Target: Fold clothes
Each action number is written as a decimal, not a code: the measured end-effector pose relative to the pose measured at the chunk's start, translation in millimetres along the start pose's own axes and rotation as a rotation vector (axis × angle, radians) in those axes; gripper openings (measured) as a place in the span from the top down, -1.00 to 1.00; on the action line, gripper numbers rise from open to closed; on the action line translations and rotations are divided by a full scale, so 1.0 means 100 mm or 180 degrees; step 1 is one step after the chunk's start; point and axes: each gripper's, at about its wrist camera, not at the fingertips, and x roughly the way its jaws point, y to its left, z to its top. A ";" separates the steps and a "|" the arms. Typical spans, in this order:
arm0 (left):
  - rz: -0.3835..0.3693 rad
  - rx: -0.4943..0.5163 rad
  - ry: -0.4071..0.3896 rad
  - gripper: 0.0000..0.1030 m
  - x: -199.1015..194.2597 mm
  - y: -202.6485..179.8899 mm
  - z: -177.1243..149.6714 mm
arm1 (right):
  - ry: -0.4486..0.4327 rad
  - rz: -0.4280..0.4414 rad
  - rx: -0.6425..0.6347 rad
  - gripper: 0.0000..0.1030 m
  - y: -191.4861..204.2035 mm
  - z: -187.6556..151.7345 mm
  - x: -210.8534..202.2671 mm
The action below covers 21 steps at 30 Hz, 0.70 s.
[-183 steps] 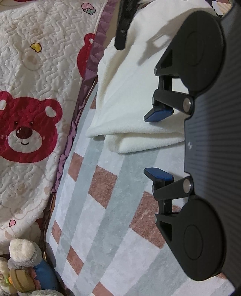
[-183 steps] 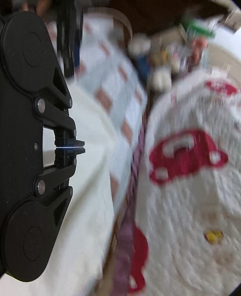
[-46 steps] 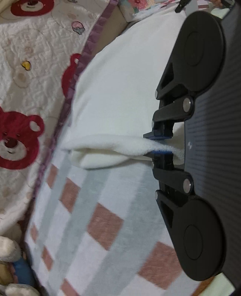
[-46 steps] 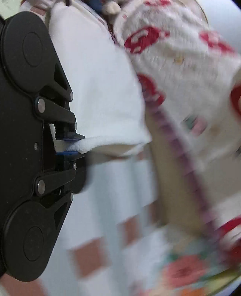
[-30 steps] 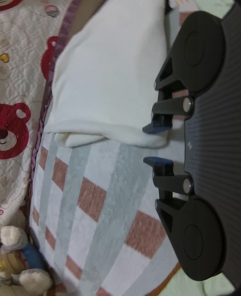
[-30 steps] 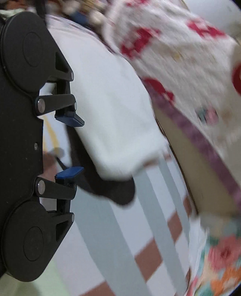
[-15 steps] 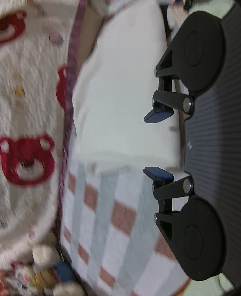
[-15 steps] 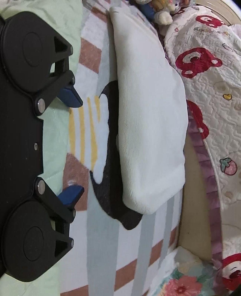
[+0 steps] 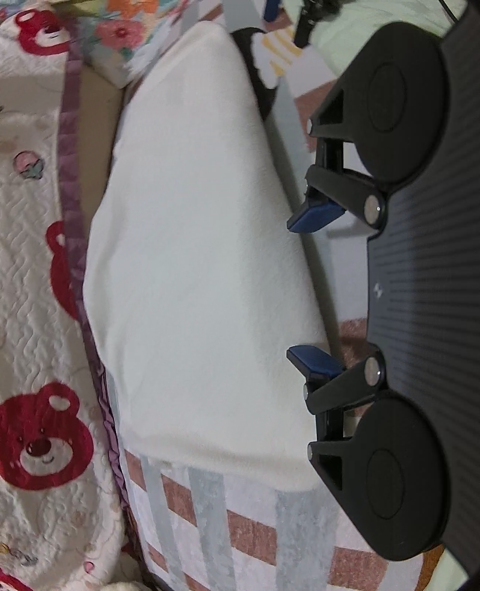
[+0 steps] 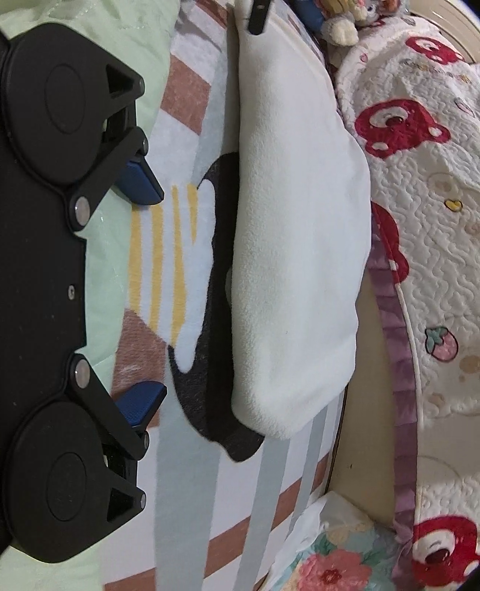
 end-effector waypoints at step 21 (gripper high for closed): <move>0.0028 -0.0065 -0.0163 -0.37 0.66 -0.48 0.32 | -0.0146 0.0918 0.2928 -0.96 -0.96 0.39 0.61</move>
